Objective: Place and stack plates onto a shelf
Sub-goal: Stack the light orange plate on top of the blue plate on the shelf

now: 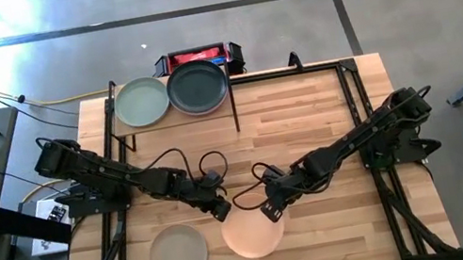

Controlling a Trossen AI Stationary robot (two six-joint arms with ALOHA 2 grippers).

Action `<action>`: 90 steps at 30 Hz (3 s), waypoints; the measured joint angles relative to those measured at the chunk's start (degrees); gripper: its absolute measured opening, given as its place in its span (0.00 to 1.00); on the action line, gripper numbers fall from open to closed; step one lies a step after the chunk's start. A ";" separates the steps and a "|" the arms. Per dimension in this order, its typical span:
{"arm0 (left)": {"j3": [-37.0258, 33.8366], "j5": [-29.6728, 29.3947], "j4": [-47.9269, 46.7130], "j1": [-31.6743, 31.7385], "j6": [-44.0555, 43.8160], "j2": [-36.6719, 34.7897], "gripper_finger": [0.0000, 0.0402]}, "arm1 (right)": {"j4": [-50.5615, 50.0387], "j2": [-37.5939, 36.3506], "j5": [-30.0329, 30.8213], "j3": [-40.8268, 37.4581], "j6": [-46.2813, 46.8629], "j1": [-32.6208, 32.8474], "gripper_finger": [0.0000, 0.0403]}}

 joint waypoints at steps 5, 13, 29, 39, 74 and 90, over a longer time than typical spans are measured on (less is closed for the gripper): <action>0.00 -0.01 -0.08 0.00 0.00 0.00 0.00 | 0.10 0.00 -0.46 -0.02 -0.37 0.00 0.00; 0.04 -0.09 -0.78 0.04 0.01 -0.02 0.00 | 0.88 0.00 -2.49 -0.02 -0.46 0.00 0.09; 0.04 2.12 -2.78 0.82 0.93 -0.03 0.00 | 1.78 0.00 -6.70 -0.02 -1.26 -2.04 0.35; 0.11 2.36 -7.98 2.57 1.90 -2.97 0.00 | -0.66 -5.02 -2.50 -0.02 -2.84 -3.24 0.35; 0.04 0.31 -32.78 16.07 4.55 -33.73 0.00 | -18.32 -10.78 8.24 0.03 -11.73 -4.34 0.35; 12.45 -6.88 -54.27 26.60 8.31 -37.35 0.00 | -18.80 -10.78 8.20 0.03 -25.78 -10.69 0.35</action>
